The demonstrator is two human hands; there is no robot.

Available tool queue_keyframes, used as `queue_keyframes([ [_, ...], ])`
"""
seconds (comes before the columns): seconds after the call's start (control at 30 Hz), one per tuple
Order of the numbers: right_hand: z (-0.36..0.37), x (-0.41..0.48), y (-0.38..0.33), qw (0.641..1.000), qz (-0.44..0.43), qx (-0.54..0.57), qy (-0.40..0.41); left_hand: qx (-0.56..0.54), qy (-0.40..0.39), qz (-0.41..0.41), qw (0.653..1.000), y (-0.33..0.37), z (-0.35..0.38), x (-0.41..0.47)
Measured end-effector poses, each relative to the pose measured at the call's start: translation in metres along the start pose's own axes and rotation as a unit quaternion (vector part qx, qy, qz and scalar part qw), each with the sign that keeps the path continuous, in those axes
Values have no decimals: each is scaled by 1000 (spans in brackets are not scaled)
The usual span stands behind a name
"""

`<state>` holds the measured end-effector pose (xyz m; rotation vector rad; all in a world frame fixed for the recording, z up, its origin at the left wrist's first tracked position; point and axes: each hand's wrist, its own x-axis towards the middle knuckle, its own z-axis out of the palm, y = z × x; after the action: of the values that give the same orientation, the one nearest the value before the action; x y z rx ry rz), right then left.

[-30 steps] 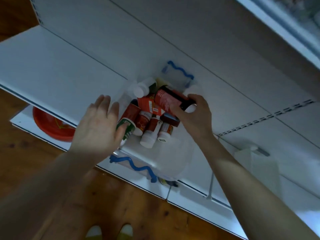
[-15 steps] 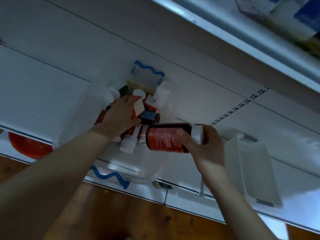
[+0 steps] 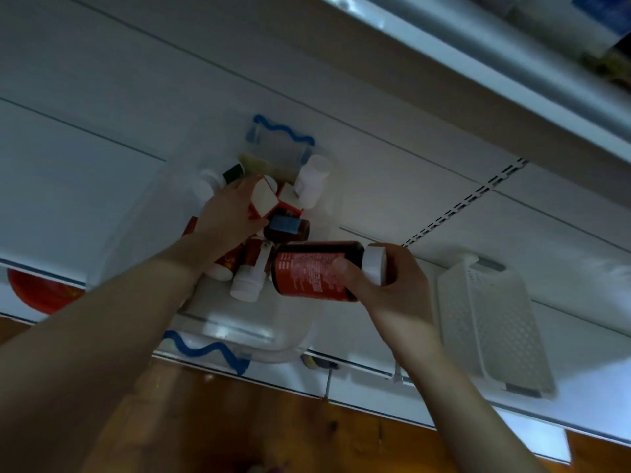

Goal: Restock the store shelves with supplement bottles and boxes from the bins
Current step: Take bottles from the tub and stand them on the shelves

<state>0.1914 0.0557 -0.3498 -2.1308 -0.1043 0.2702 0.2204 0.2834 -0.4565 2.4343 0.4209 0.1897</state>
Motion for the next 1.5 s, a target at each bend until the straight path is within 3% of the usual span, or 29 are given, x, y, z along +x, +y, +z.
queue_keyframes([
  [0.23,-1,-21,-8,999,-3,-49,-20,-139,95,-36,985,33,-59,-42],
  [0.33,-6,-39,-18,997,-25,-69,-30,-171,123,-98,973,44,-84,-70],
  [0.43,-14,-62,-35,996,-24,-67,-62,-190,155,-110,963,53,-107,-105],
  [0.57,-34,-96,-63,989,-39,-87,-115,-207,142,-127,960,77,-148,-157],
  [0.77,-82,-134,-131,950,-111,-178,-232,-180,139,-103,968,133,-210,-218],
  [1.0,-152,-162,-209,938,-200,-256,-123,-222,142,-58,963,198,-263,-243],
  [1.17,-204,-153,-249,902,-214,-370,-56,-262,139,-16,955,241,-287,-239],
  [1.37,-257,-136,-265,955,-150,-238,-93,-284,144,44,947,280,-299,-225],
  [1.5,-276,-127,-273,958,-157,-202,-133,-269,157,55,949,300,-301,-213],
])
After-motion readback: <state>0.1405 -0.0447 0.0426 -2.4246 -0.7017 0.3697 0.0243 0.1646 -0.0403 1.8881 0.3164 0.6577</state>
